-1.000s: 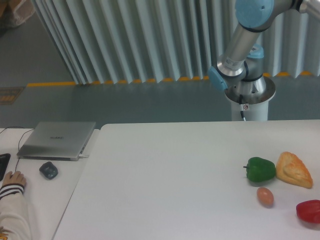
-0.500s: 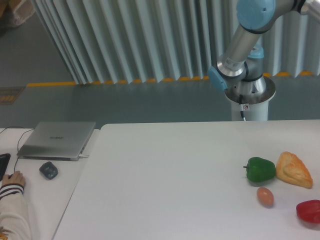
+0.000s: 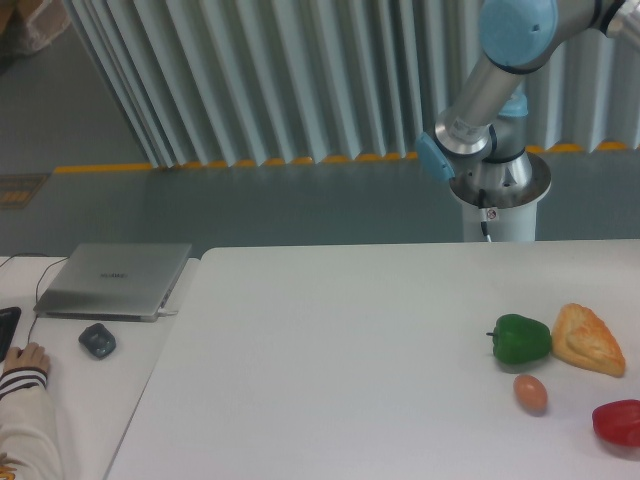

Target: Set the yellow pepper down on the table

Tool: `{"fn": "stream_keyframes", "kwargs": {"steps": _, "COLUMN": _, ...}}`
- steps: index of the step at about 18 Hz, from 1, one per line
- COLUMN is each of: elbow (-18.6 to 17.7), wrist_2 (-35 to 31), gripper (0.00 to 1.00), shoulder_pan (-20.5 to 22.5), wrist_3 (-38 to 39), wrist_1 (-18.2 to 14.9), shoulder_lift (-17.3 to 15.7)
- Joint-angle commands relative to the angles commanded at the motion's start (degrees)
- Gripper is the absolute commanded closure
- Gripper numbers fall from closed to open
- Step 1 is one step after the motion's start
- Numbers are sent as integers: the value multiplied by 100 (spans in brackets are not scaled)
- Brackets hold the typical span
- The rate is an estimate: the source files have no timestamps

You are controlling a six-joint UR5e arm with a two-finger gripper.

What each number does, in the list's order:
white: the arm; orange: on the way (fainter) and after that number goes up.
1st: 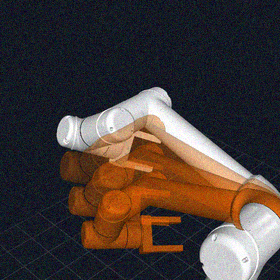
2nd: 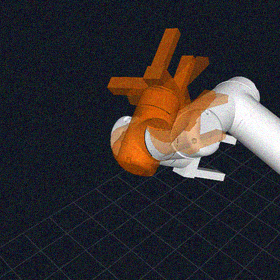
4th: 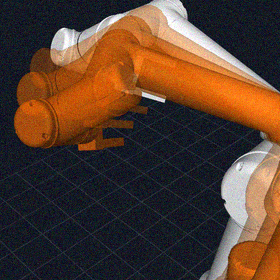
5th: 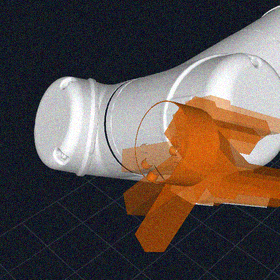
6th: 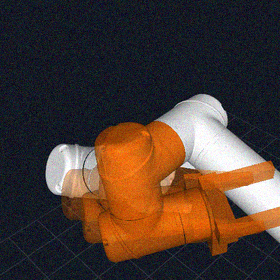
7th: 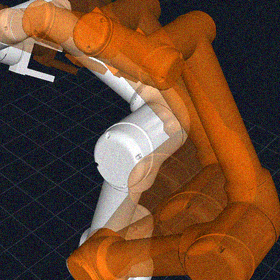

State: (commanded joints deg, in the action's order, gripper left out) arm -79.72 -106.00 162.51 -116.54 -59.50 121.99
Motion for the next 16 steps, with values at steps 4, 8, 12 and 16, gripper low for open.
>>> {"fn": "stream_keyframes", "kwargs": {"steps": 4, "elbow": -26, "wrist_2": 9, "gripper": 0, "shoulder_pan": -9, "wrist_3": -52, "wrist_1": 175, "shoulder_lift": 123}}
{"fn": "stream_keyframes", "kwargs": {"steps": 8, "elbow": -18, "wrist_2": -131, "gripper": 64, "shoulder_pan": -9, "wrist_3": -114, "wrist_1": 290, "shoulder_lift": 158}}
{"fn": "stream_keyframes", "kwargs": {"steps": 12, "elbow": 26, "wrist_2": -193, "gripper": 93, "shoulder_pan": -9, "wrist_3": -290, "wrist_1": 281, "shoulder_lift": 106}}
{"fn": "stream_keyframes", "kwargs": {"steps": 16, "elbow": 44, "wrist_2": 279, "gripper": 93, "shoulder_pan": 17, "wrist_3": -220, "wrist_1": 211, "shoulder_lift": -166}}
